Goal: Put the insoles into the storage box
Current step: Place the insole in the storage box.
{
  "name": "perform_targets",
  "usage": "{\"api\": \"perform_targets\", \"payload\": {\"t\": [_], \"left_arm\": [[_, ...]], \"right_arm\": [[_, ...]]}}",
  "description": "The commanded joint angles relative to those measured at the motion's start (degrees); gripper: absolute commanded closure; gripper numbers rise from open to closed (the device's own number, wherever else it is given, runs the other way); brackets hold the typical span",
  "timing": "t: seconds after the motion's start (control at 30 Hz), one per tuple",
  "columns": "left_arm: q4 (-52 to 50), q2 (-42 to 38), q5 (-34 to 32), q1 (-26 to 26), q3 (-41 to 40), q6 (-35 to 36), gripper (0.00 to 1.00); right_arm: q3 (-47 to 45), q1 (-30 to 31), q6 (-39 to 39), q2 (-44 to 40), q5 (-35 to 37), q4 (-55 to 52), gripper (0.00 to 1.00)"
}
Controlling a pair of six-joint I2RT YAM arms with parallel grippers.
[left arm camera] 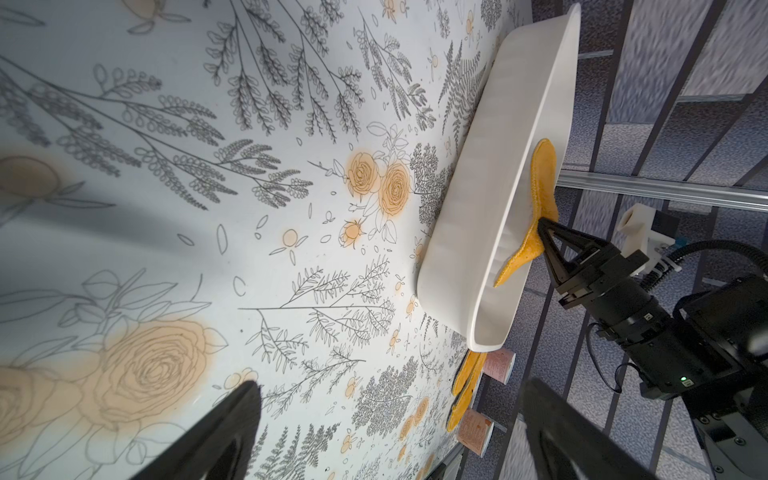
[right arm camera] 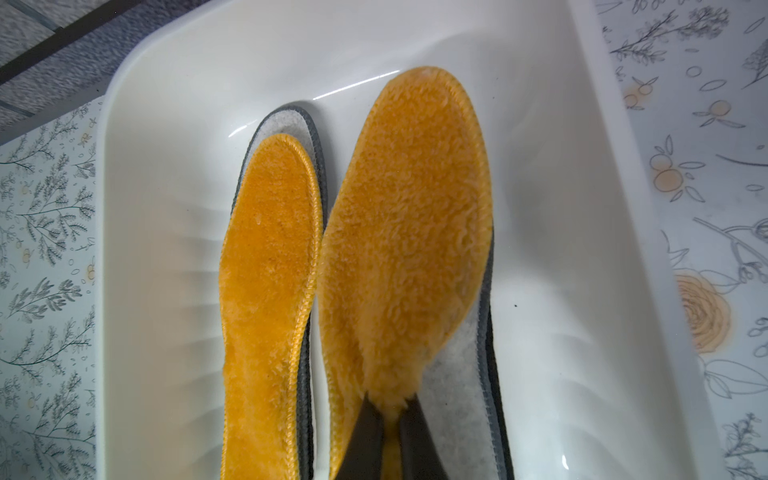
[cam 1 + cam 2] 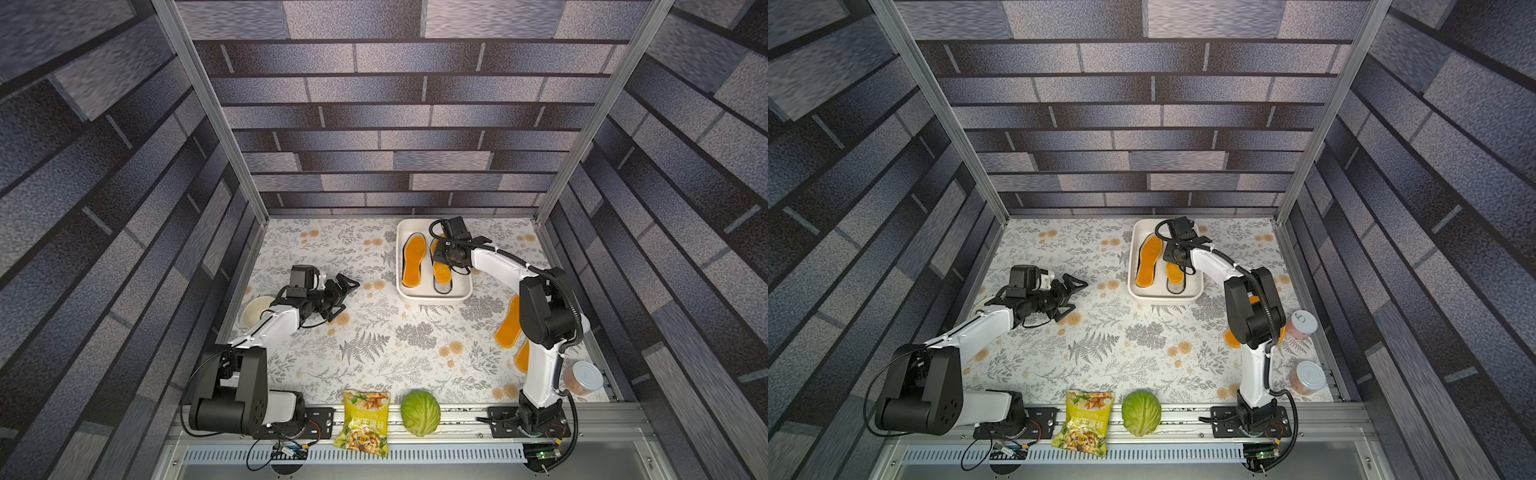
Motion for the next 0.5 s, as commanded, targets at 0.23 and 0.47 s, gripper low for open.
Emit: {"api": "perform_targets", "payload": {"t": [0.23,0.47], "left_arm": [[-1.39,-2.02,0.78,0.32,-0.42,0.47,0.0],[-1.57,-2.59,0.68,0.45,-0.8,0.5,0.0]], "right_arm": [[-0.08,-0.82,-0.26,1.95,-0.29,-1.67,0.91],[-0.02,-0.83,-0.15,4.1,-0.56,-1.77,0.9]]}}
